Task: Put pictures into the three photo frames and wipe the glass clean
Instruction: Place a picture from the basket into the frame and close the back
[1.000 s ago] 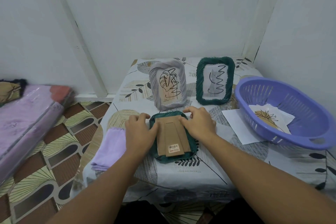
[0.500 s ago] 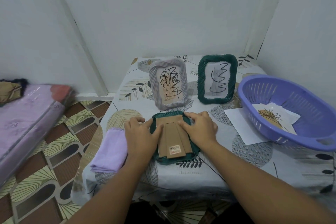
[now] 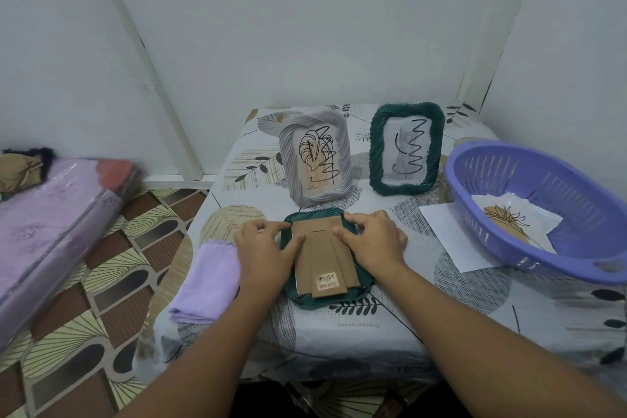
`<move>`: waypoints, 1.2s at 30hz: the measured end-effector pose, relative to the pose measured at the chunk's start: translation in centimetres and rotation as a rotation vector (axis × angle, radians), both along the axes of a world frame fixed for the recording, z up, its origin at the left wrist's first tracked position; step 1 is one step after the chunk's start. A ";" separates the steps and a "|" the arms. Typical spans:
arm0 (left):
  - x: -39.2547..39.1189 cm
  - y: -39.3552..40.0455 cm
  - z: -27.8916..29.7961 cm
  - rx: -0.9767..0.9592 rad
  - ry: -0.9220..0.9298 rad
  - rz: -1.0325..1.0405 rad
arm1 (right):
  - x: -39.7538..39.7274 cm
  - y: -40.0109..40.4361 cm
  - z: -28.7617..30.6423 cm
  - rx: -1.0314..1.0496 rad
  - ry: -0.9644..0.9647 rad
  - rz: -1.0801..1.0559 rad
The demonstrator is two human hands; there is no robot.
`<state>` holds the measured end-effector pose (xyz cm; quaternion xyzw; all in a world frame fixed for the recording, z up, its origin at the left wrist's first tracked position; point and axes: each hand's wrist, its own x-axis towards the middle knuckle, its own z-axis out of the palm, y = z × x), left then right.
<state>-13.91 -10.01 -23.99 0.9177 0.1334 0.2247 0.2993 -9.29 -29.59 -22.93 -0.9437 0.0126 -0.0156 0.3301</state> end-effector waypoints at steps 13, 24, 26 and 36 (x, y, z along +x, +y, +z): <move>0.1 -0.1 0.0 0.035 0.017 0.006 | 0.1 -0.1 0.0 0.019 0.004 -0.006; 0.1 -0.1 -0.1 0.010 0.012 0.009 | -0.2 0.1 0.4 0.031 0.011 -0.007; 0.2 0.0 -0.2 0.014 0.004 0.007 | -0.4 0.1 0.3 0.011 0.005 0.008; 0.0 -0.1 -0.1 -0.009 -0.004 0.011 | -0.4 0.0 0.1 -0.016 -0.022 0.028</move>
